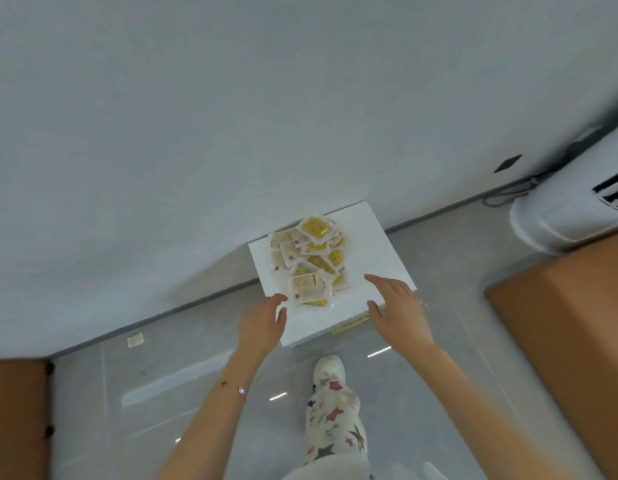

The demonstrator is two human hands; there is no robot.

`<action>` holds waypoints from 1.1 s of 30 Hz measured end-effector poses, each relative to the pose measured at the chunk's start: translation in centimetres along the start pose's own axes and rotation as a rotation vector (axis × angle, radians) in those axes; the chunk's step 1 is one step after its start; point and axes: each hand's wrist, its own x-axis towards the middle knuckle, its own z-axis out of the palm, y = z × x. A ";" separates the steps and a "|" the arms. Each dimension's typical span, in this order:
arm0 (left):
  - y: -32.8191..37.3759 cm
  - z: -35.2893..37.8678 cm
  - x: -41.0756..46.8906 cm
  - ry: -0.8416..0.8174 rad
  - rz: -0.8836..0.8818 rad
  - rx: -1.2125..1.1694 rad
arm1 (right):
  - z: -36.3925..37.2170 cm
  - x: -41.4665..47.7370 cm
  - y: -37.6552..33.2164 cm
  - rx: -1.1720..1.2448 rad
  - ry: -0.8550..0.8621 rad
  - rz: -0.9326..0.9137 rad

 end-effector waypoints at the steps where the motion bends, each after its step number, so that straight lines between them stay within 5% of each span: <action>1: -0.1 0.4 1.8 0.003 -0.012 -0.005 | 0.3 1.9 0.2 0.037 0.016 0.003; 13: -5.2 9.8 20.3 0.075 -0.250 -0.340 | 12.2 25.0 7.3 0.242 -0.066 0.229; 20: -6.3 13.3 26.0 0.474 -0.386 -0.764 | 19.3 34.0 7.5 0.201 -0.150 0.325; 24: -6.4 14.8 27.7 0.475 -0.574 -1.011 | 20.5 35.1 7.8 0.091 -0.162 0.301; 29: -5.6 15.0 28.6 0.442 -0.635 -0.883 | 19.6 35.5 9.1 0.459 -0.085 0.388; 33: -5.3 15.9 29.0 0.353 -0.631 -0.651 | 17.9 35.1 9.6 0.534 -0.011 0.375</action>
